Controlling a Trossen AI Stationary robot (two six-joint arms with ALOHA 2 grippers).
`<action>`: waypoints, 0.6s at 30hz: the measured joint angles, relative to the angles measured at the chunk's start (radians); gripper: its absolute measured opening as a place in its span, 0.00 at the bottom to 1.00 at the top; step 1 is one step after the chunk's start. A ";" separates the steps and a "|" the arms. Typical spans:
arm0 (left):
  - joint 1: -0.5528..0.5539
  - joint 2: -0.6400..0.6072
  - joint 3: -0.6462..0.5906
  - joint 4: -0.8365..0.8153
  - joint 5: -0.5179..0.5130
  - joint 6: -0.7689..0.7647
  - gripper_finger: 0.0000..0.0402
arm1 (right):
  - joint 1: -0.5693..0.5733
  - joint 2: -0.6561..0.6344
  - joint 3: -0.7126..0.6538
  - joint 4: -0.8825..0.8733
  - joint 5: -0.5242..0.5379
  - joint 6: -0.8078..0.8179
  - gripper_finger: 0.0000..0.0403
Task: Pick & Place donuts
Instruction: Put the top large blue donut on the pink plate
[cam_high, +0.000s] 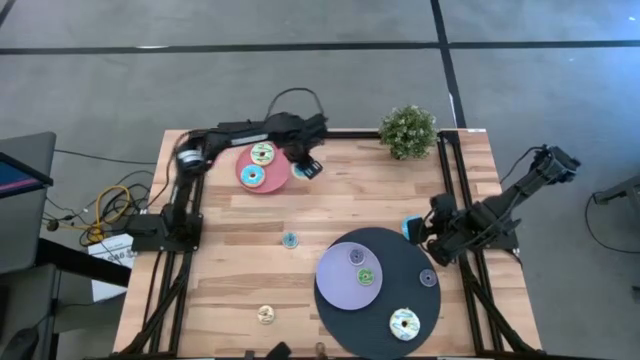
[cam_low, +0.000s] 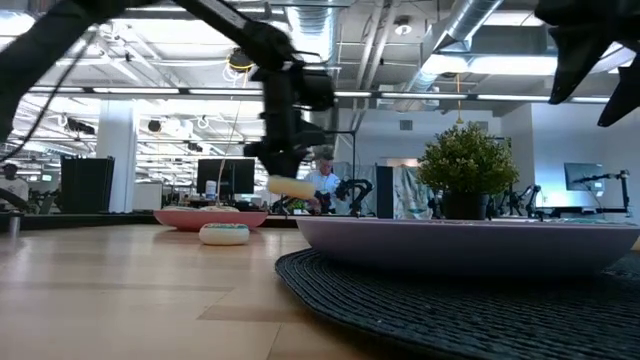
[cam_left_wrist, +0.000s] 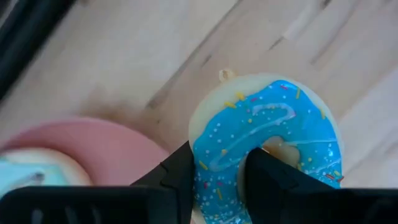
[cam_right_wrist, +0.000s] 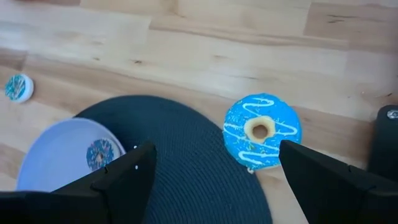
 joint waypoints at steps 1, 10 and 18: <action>0.007 -0.043 -0.078 0.069 0.013 -0.013 0.26 | -0.010 0.000 0.000 0.000 0.000 -0.002 0.81; 0.109 -0.231 -0.460 0.343 0.032 -0.152 0.26 | -0.099 0.000 0.000 0.027 0.000 -0.055 0.81; 0.141 -0.231 -0.482 0.343 0.010 -0.155 0.26 | -0.148 0.000 0.000 0.053 0.000 -0.066 0.81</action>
